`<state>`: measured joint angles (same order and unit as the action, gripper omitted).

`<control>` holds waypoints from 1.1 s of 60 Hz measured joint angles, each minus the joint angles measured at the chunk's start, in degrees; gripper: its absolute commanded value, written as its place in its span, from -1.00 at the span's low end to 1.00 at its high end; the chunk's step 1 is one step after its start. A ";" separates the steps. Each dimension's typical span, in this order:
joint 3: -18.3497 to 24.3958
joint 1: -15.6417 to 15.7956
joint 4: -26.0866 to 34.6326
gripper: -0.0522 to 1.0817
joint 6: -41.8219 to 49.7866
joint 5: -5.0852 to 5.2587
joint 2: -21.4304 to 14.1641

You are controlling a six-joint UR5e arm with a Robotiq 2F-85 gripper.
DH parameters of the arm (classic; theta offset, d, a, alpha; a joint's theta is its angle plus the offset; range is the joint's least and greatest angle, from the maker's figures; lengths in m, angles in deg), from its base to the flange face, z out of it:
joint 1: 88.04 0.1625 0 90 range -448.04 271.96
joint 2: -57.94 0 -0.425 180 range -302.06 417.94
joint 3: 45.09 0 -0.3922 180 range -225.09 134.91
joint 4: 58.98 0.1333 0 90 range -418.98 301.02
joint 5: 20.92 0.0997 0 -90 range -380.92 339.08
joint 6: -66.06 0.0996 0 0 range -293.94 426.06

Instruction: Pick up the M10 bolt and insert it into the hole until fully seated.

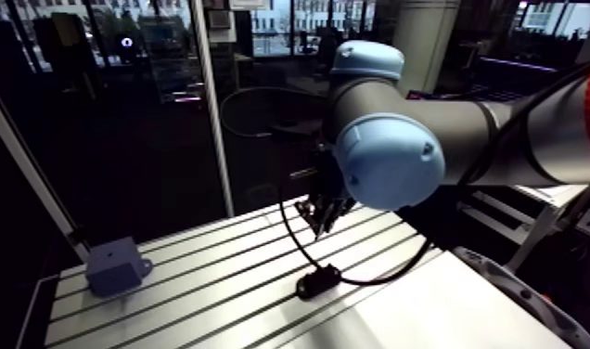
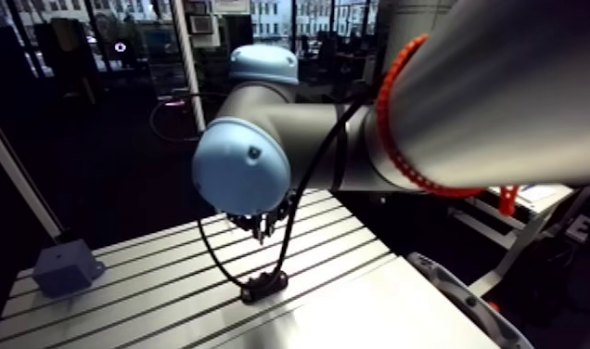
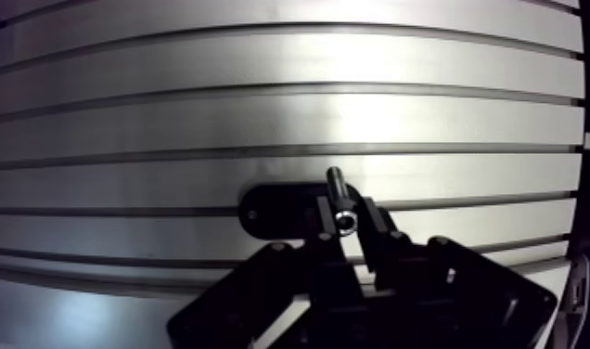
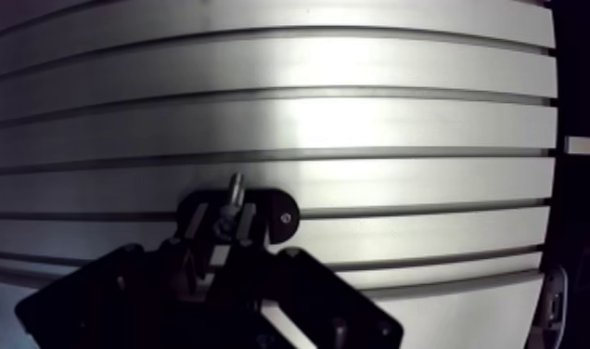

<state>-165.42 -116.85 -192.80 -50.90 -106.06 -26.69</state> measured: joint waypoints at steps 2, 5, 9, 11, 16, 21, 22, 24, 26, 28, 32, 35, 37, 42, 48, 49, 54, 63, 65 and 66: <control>0.78 0.21 1.11 0.99 0.54 -0.04 -0.10; 2.01 0.60 2.83 0.99 1.35 -0.11 -0.20; 3.76 1.20 5.17 0.99 2.36 -0.19 -0.30; 4.84 1.57 6.55 0.99 2.93 -0.24 -0.32; 7.29 2.43 9.77 0.99 4.22 -0.33 -0.31; 9.86 3.44 13.09 0.99 5.55 -0.38 -0.18; 10.34 3.63 13.69 0.99 5.79 -0.39 -0.15; 11.36 4.06 14.98 0.99 6.31 -0.41 -0.05; 12.33 4.46 16.14 0.99 6.79 -0.43 0.07; 13.35 4.92 17.38 0.99 7.27 -0.45 0.22; 16.50 6.42 20.99 0.99 8.72 -0.57 0.83; 18.19 7.33 22.80 0.99 9.42 -0.77 1.28; 20.03 8.40 24.60 0.99 10.14 -1.08 1.85; 22.39 9.83 26.57 0.99 11.01 -1.49 2.63; 25.25 11.57 28.69 0.99 11.95 -1.95 3.81; 25.69 11.85 29.03 0.99 12.08 -2.01 4.02; 28.08 13.33 30.68 0.99 12.73 -2.51 5.14; 32.32 16.10 33.54 0.99 14.02 -3.74 7.51; 33.19 16.70 34.15 0.99 14.27 -4.01 8.03; 33.68 17.02 34.50 0.99 14.39 -4.17 8.31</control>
<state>-131.74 -99.82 -158.30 -36.51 -110.23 -18.38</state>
